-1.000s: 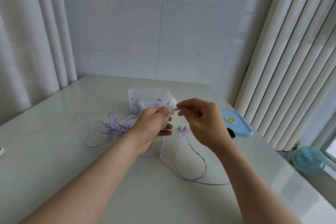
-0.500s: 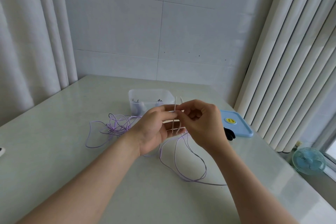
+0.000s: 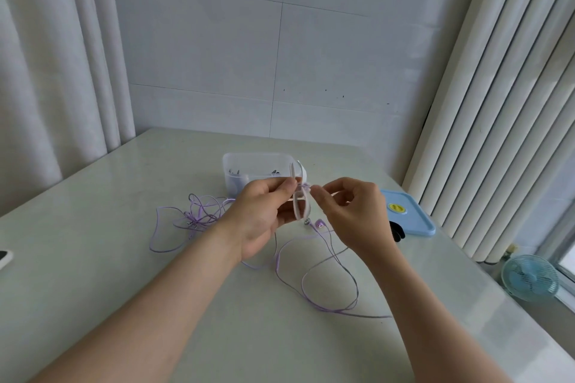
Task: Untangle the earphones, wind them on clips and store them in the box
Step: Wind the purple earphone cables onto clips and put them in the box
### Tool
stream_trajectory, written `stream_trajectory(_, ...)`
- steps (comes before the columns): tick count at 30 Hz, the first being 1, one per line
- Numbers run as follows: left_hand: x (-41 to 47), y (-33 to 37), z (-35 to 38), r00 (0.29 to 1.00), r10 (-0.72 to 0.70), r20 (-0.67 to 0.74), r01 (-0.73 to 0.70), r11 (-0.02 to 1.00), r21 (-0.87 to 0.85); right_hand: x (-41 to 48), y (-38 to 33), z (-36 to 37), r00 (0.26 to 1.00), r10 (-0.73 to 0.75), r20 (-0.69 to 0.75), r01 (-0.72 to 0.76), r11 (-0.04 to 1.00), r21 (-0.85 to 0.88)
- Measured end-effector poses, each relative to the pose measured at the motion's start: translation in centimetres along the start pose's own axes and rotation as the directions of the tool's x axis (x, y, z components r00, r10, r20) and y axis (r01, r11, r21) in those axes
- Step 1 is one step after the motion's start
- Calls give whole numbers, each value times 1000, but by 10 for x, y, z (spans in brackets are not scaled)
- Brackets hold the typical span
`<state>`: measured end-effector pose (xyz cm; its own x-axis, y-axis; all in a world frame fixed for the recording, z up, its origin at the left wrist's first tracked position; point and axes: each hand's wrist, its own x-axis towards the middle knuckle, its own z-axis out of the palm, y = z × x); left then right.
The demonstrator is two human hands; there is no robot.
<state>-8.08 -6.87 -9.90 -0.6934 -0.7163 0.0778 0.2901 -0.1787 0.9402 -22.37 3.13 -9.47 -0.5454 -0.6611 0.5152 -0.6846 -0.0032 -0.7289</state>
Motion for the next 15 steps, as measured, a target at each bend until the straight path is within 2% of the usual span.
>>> stream_trajectory(4,1,1,0,1000,8,8,-7,996,-91,-1,-1,-2,984,127,124,-132,991,34)
stream_trajectory(9,2,3,-5,989,66,-132,-52,993,109,-9,-7,1,924,38,380,-27,999,-34)
stream_trajectory(15,0,3,-5,963,144,-227,-88,967,241,-10,-13,-5,893,54,447,-86,995,51)
